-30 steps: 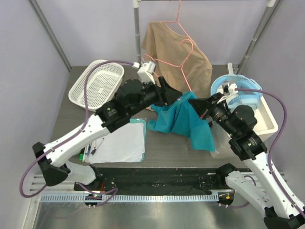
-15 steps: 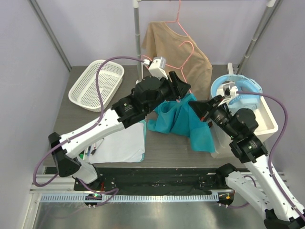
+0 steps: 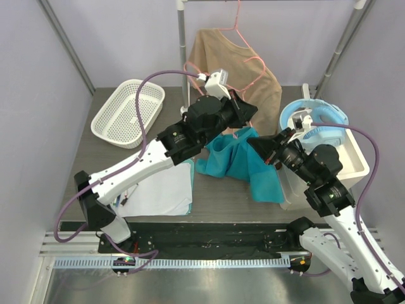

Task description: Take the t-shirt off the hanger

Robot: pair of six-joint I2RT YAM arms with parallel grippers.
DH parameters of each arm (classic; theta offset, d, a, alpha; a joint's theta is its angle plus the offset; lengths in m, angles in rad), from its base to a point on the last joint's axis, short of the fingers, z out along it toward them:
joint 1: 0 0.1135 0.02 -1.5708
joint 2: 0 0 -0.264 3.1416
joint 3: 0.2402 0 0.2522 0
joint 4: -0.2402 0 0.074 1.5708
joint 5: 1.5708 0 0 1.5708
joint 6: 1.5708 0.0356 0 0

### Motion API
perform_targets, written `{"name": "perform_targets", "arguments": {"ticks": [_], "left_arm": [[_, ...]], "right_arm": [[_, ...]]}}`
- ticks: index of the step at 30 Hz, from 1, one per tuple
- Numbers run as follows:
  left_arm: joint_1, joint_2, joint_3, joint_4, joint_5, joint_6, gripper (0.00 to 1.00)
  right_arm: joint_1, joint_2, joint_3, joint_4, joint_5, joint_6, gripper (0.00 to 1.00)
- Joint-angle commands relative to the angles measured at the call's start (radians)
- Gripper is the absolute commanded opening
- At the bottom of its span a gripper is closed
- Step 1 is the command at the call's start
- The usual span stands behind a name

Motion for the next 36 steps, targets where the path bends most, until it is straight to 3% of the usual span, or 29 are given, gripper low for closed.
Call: {"name": "perform_targets", "arguments": {"ticks": [1, 6, 10, 11, 13, 14, 17, 26, 30, 34, 36], "left_arm": [[-0.004, -0.009, 0.051, -0.003, -0.030, 0.078, 0.00], [-0.004, 0.044, 0.204, -0.103, -0.018, 0.157, 0.00], [-0.004, 0.041, 0.182, -0.061, -0.021, 0.166, 0.00], [-0.004, 0.039, 0.175, -0.052, -0.027, 0.172, 0.00], [-0.004, 0.041, 0.187, -0.038, -0.021, 0.187, 0.00], [-0.004, 0.044, 0.200, -0.043, -0.020, 0.209, 0.00], [-0.003, 0.047, 0.246, -0.083, -0.024, 0.235, 0.00], [-0.001, -0.002, 0.208, -0.099, -0.015, 0.218, 0.00], [-0.001, -0.022, 0.177, -0.119, -0.068, 0.178, 0.00], [0.013, -0.061, 0.109, -0.106, -0.101, 0.085, 0.00], [0.027, -0.076, 0.050, -0.059, -0.043, -0.009, 0.00]], "right_arm": [[0.001, 0.024, 0.041, 0.069, -0.017, -0.032, 0.04], [0.002, 0.013, 0.031, 0.050, 0.024, -0.051, 0.19], [0.002, 0.012, 0.028, 0.032, 0.022, -0.047, 0.29], [0.002, 0.018, 0.028, 0.027, 0.019, -0.046, 0.46], [0.002, 0.019, 0.018, 0.003, 0.006, -0.055, 0.58], [0.002, 0.013, 0.012, -0.003, 0.004, -0.064, 0.69], [0.002, -0.004, -0.014, -0.040, 0.028, -0.074, 0.78], [0.002, -0.096, -0.009, -0.224, 0.113, -0.173, 0.81], [0.001, -0.133, -0.011, -0.249, 0.078, -0.176, 0.80], [0.001, -0.157, 0.000, -0.255, 0.012, -0.187, 0.80], [0.002, -0.160, 0.011, -0.255, -0.017, -0.178, 0.80]]}}
